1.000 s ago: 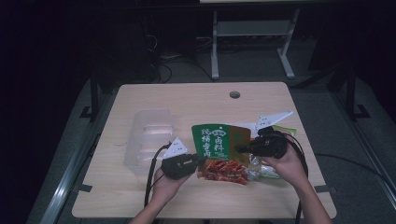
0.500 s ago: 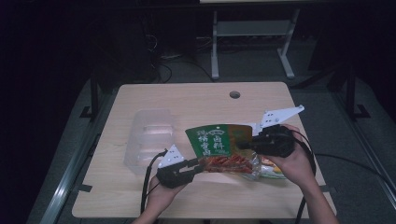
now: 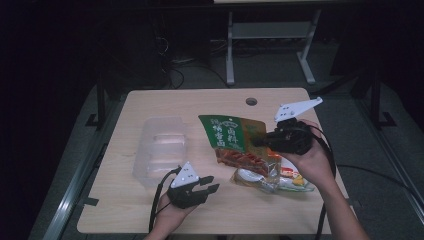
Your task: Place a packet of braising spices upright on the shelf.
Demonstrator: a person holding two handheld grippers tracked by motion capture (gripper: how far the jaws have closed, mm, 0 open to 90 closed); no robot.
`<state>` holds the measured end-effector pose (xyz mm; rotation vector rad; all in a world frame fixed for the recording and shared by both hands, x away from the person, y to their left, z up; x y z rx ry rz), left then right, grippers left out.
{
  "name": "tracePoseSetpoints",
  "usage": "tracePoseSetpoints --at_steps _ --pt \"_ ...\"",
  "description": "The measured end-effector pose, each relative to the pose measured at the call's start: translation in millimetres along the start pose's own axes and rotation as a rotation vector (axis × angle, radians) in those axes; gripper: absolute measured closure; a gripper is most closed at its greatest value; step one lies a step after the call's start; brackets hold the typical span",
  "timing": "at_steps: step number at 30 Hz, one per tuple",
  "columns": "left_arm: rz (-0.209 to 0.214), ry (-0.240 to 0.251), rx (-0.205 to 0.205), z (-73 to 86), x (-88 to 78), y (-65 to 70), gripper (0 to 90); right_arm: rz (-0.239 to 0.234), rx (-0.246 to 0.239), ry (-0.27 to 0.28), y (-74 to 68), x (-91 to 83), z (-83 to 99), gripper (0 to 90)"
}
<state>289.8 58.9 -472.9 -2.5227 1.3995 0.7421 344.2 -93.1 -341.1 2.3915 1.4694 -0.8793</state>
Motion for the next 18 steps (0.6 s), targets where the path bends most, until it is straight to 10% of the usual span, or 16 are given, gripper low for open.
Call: tracePoseSetpoints --at_steps 18 --pt "0.01 0.008 0.027 1.1 -2.5 1.9 46.9 -0.013 0.023 -0.005 13.0 28.4 -18.1 89.9"
Point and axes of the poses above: each handheld gripper's, and its own axes: x roughly forward along the jaws, z roughly out of its underside, y roughly to its right, the point moved 10 cm from there along x, roughly forward along the jaws, and after that the axes turned 1 degree about x, right-handed, at the moved point
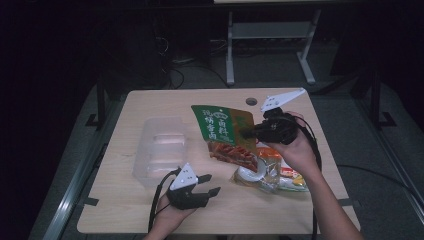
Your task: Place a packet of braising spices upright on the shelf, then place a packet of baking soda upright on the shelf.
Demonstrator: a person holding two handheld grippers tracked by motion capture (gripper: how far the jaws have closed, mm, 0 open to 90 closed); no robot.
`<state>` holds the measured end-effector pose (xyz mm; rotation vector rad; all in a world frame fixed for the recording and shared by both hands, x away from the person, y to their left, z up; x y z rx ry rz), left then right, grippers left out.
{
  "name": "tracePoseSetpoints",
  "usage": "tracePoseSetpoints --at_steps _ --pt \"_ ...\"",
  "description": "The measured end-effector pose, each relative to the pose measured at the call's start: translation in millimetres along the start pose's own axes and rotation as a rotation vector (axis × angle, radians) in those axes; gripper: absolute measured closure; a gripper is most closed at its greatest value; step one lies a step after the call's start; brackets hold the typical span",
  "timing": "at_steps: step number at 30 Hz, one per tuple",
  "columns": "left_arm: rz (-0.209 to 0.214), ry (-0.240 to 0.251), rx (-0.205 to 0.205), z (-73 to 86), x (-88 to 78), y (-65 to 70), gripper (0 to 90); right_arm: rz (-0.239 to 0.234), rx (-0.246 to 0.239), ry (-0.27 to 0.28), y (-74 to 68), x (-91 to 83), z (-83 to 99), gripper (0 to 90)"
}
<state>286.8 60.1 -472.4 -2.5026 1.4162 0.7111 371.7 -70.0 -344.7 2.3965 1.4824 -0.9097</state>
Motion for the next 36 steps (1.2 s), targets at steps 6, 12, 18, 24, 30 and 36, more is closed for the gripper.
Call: tracePoseSetpoints --at_steps 6,12,18,24,30,36 --pt "0.01 -0.002 -0.013 0.5 1.9 2.2 38.0 0.012 -0.012 -0.013 1.1 5.9 -6.2 89.9" --pt "0.01 0.005 -0.011 -1.6 1.8 4.2 34.0 0.01 -0.033 -0.006 -2.1 8.7 -17.1 89.9" --pt "0.004 0.006 -0.004 -0.8 1.1 6.1 31.4 0.006 -0.058 -0.002 -5.8 13.6 -35.3 89.9" --pt "-0.001 0.005 -0.012 -0.8 0.9 5.6 29.7 0.006 -0.072 -0.001 -5.9 23.4 -46.1 89.9" --pt "0.006 0.005 -0.001 -0.9 1.1 8.0 29.1 -0.006 -0.081 0.002 -9.2 31.0 -54.6 89.9" --pt "0.006 -0.001 0.005 0.3 0.7 7.9 29.0 -0.013 -0.087 0.002 -13.7 33.7 -61.3 89.9"
Point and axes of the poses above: each handheld gripper's, and its own axes: x roughly forward along the jaws, z roughly out of its underside, y roughly to its right, the point moved 10 cm from there along x, roughly forward along the jaws, and after that the axes turned 1 degree about x, right-handed, at the moved point
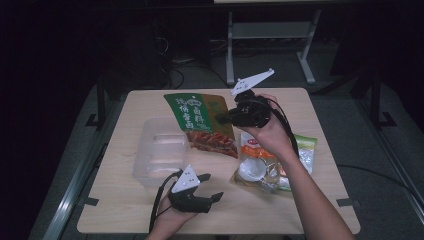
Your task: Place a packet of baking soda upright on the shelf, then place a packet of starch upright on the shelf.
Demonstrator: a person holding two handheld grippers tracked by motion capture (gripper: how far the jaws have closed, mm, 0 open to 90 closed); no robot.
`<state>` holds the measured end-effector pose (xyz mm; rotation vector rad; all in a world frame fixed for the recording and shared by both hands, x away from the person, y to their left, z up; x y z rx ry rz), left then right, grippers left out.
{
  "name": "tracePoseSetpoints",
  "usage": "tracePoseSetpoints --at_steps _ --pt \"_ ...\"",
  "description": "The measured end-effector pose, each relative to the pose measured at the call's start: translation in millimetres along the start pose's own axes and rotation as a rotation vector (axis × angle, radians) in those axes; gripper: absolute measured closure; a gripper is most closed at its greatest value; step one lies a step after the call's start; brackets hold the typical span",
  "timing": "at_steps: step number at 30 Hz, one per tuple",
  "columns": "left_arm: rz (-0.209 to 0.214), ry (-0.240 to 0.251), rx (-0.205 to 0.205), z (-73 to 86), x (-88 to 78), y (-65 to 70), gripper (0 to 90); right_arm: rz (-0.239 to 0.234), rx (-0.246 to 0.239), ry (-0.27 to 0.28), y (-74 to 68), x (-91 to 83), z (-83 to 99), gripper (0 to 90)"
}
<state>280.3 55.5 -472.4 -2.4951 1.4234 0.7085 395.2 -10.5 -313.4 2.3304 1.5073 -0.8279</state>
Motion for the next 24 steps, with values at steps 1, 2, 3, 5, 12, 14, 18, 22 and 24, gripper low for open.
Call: tracePoseSetpoints --at_steps 1,2,3,5,12,14,18,22,24 --pt "-0.002 0.0 0.005 0.7 0.0 -0.2 29.0 0.002 -0.027 0.001 1.8 1.0 -0.6 89.9" --pt "-0.006 0.001 0.005 0.6 -0.8 -0.7 29.0 0.0 -0.012 -0.004 0.9 2.3 -2.0 89.9" --pt "-0.006 0.001 0.005 0.6 -0.8 -0.7 29.0 0.0 -0.012 -0.004 0.9 2.3 -2.0 89.9" --pt "-0.009 0.005 0.005 -0.4 -1.6 -1.4 29.0 -0.003 -0.014 0.004 1.4 4.6 -3.5 89.9" --pt "-0.002 -0.006 0.016 0.6 0.1 -1.8 28.6 -0.01 -0.026 0.01 1.6 10.7 -9.4 89.9" --pt "0.001 -0.007 0.008 1.9 0.2 -1.2 28.6 -0.012 -0.03 0.008 1.1 11.1 -11.9 89.9" --pt "-0.001 -0.007 0.009 1.6 -0.5 -1.7 28.6 -0.011 -0.032 0.008 -1.3 11.6 -16.2 89.9" --pt "-0.003 -0.006 0.013 2.4 -1.0 0.5 28.6 -0.014 -0.042 0.02 -4.0 13.9 -20.4 89.9" --pt "-0.003 -0.009 0.018 2.8 -1.5 0.8 28.6 -0.019 -0.043 0.022 -4.4 16.1 -21.4 89.9"
Point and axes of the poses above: each handheld gripper's, and its own axes: x roughly forward along the jaws, z roughly out of its underside, y roughly to its right, the point moved 10 cm from there along x, roughly forward along the jaws, and after that the axes turned 1 degree about x, right-handed, at the moved point
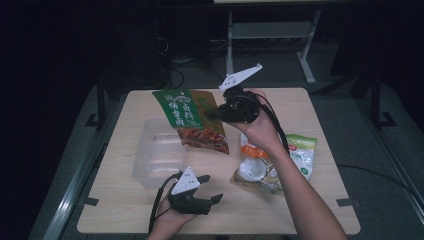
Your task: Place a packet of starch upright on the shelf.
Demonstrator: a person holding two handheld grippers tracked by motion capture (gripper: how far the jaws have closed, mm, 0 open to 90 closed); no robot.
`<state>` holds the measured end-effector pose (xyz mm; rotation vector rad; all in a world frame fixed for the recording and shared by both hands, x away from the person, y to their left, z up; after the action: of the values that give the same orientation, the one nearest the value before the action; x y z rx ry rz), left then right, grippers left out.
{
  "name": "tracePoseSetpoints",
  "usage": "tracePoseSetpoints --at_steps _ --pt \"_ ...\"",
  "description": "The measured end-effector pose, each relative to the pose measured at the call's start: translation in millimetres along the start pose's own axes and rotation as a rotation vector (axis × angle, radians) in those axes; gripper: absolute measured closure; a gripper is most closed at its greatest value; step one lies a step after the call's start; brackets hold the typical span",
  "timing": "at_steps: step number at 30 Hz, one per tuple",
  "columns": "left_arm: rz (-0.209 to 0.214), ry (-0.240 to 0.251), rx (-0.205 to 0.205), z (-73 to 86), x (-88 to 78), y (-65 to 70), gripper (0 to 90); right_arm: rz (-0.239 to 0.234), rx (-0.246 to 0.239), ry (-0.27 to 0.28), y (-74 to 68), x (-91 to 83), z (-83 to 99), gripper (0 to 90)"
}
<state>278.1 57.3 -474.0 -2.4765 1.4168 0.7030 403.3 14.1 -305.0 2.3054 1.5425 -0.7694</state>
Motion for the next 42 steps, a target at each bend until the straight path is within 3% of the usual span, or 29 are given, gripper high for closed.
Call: tracePoseSetpoints --at_steps 12,21,32,42 --pt "0.005 0.002 0.005 0.2 -0.2 -0.1 28.2 -0.026 0.003 0.008 -0.8 21.6 -14.0 89.9" --pt "0.009 0.007 0.004 0.4 -0.6 -1.0 28.0 -0.049 0.009 0.032 1.2 52.4 -33.4 89.9" --pt "0.014 0.002 0.001 0.7 1.2 -1.0 27.9 -0.04 0.065 0.044 20.5 94.1 -48.7 89.9" --pt "0.006 -0.001 -0.003 1.9 1.2 -2.2 27.4 -0.06 0.126 0.055 30.2 124.5 -46.2 89.9"
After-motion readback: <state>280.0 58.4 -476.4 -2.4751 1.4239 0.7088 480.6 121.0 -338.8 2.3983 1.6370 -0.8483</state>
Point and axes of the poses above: each handheld gripper's, and its own axes: x roughly forward along the jaws, z roughly out of its underside, y roughly to its right, the point moved 10 cm from there along x, roughly forward along the jaws, and after that the axes turned 1 degree about x, right-handed, at the moved point
